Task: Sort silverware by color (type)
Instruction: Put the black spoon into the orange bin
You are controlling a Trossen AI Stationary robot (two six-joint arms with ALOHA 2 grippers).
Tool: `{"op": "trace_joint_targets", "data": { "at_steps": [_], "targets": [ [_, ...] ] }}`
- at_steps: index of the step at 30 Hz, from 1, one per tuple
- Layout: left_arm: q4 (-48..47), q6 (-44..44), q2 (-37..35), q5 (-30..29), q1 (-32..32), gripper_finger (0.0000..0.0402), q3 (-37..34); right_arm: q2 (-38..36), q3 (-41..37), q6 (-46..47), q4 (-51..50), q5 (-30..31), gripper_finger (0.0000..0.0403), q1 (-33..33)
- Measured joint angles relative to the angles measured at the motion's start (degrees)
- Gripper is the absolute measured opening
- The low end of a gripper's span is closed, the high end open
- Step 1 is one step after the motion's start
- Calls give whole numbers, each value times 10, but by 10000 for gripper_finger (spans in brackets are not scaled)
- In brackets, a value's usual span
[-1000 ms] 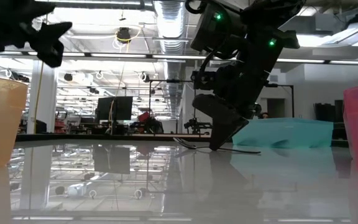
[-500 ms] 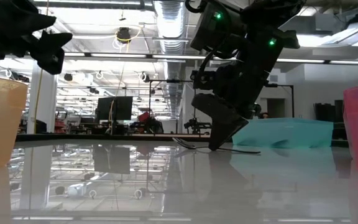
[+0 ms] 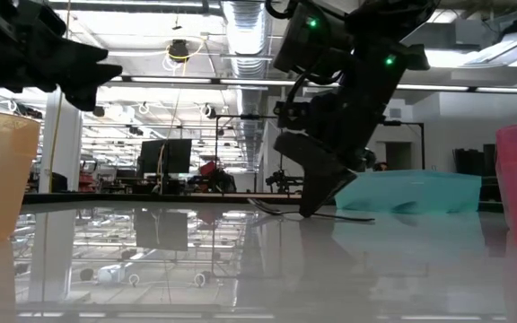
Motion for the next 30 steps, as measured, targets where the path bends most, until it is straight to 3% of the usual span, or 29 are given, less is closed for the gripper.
{"op": "trace_joint_targets", "data": {
  "at_steps": [5,8,16,24,30],
  "targets": [
    [-7,-6,0,25,49,164,0,0,0,0,12,-2,12,-7],
    [-4,-15,0,2,60,164,-1,0,0,0,17,-2,11,-10],
    [27,-16,0,-75,61,164,-1,1,0,-10,24,6,5,-6],
    [32,-36,0,-79,61,164,-1,2,-1,-19,31,26,3,8],
    [30,-39,0,-79,61,164,-1,3,-2,-45,94,10,3,10]
  ]
}}
